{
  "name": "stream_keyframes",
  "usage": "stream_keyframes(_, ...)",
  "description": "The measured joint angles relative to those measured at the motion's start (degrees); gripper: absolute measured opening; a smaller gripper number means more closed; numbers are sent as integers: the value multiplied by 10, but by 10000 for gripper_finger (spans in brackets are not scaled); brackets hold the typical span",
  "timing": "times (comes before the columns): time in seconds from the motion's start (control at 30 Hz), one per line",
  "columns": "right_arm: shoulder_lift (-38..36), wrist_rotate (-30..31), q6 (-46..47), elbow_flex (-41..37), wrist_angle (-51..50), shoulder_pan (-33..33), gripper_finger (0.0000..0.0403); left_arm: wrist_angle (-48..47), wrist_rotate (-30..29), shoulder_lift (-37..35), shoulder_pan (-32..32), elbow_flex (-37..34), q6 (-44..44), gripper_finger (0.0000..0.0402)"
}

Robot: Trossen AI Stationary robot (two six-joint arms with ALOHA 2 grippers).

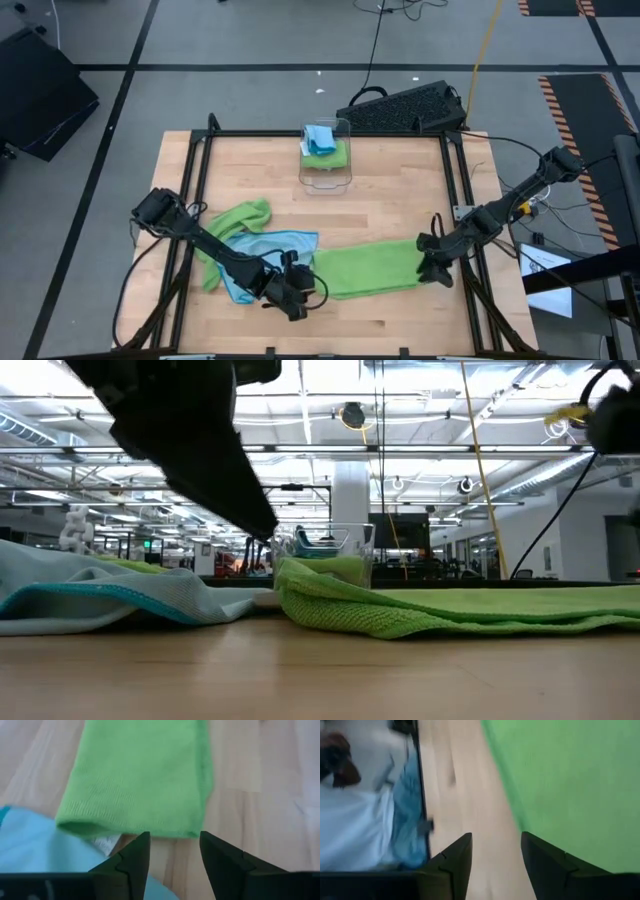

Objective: Fold microfiber towels
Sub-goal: Fold the right green towel

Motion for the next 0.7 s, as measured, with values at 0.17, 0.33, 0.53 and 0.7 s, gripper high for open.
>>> stream_keyframes(0.17, 11, 107, -80, 0, 73, 0, 160, 12, -1, 26, -11, 0, -41, 175)
stream_keyframes(0.33, 37, 170, -153, 0, 152, 7, 160, 12, 9, 70, -11, 0, -65, 175)
stream_keyframes(0.53, 100, 206, -203, 0, 243, 13, 160, 51, -17, 89, -5, 1, 6, 175)
stream_keyframes(0.7, 204, 249, -230, 0, 334, 12, 160, 123, -26, 91, 11, -1, 123, 175)
